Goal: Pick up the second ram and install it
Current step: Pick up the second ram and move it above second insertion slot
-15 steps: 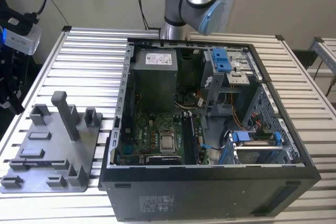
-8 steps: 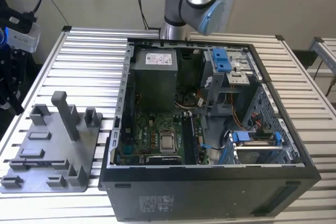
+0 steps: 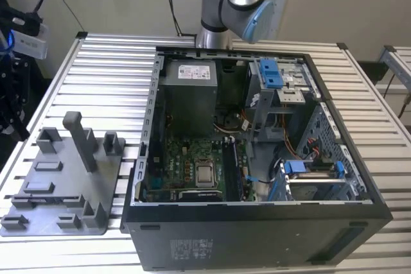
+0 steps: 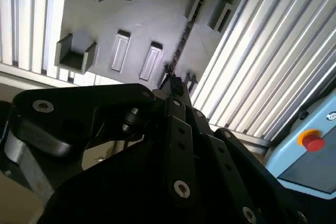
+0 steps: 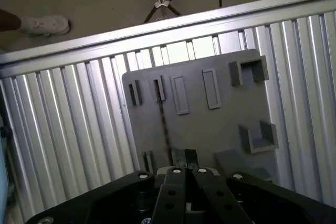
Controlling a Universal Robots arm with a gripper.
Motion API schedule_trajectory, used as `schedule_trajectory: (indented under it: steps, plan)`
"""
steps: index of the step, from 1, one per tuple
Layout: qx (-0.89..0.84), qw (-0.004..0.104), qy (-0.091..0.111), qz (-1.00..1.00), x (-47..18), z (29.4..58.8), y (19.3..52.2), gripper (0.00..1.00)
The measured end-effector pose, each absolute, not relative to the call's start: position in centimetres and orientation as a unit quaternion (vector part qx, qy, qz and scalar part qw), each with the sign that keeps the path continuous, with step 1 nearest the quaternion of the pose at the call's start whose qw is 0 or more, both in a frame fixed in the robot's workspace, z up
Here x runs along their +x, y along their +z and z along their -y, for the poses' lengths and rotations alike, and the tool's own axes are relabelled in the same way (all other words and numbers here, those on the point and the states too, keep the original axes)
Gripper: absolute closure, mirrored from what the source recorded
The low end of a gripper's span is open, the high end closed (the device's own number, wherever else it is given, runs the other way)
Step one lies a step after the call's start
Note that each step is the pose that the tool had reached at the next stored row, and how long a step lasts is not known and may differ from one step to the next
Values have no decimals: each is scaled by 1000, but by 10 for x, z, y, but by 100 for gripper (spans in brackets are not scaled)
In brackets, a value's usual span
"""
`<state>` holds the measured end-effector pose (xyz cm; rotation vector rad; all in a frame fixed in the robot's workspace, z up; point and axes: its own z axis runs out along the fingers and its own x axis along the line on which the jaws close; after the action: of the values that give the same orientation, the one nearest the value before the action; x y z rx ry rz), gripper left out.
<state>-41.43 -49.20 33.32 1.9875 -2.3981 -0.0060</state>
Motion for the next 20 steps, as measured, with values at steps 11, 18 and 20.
schedule_trajectory:
  steps: [11,18,20]
  plan:
    - [705,12,1,709,-414,492,332,89]
    - [737,11,2,676,-416,492,331,89]
    - [736,10,2,677,-417,492,331,89]
